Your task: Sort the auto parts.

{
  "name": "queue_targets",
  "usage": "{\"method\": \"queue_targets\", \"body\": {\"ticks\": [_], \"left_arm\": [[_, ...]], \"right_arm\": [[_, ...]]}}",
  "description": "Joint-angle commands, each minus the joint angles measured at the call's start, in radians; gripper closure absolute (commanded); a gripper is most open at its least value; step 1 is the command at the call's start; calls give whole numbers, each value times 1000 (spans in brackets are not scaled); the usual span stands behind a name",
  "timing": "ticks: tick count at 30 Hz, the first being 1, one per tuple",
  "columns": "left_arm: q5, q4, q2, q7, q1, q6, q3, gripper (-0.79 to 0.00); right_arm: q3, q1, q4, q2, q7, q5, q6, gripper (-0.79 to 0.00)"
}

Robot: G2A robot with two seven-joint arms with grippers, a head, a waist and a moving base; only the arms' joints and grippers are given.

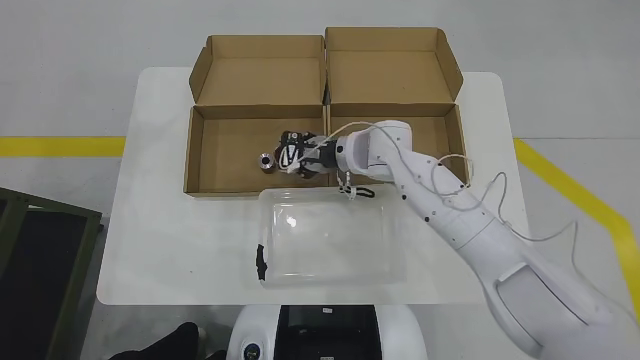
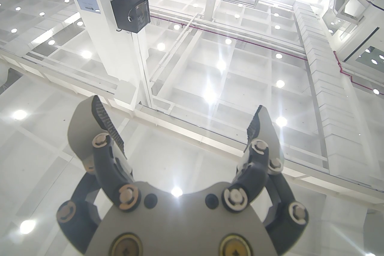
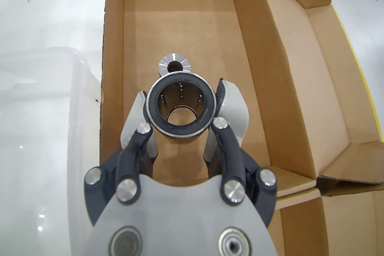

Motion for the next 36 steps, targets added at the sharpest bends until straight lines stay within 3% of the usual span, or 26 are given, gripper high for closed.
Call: {"method": "queue_targets", "body": {"ticks": [1, 5, 16, 22, 23, 25, 28, 32, 36], "left_arm": [[0, 0, 0, 0, 0, 0, 0, -785], [0, 0, 0, 0, 0, 0, 0, -785], [0, 0, 0, 0, 0, 0, 0, -785], [0, 0, 0, 0, 0, 0, 0, -785], [0, 0, 0, 0, 0, 0, 0, -785], [0, 0, 0, 0, 0, 0, 0, -785], [0, 0, 0, 0, 0, 0, 0, -785], [0, 0, 0, 0, 0, 0, 0, -785], [0, 0, 0, 0, 0, 0, 0, -785]], "right_arm": [[-7, 8, 16, -7, 3, -3, -2, -80], [-16, 20, 41, -18, 3, -6, -5, -200], [-25, 32, 97, -39, 0, -18, -14, -225], [-25, 38, 109, -47, -1, -33, -19, -391], [-24, 41, 109, -47, -1, -37, -20, -443], [-18, 47, 103, -47, -2, -45, -17, -640], [-1, 52, 90, -45, -8, -51, -12, -668], [39, 44, 48, -35, -33, -39, 0, -776], [86, 13, -39, -18, -22, -25, 7, -785]]}}
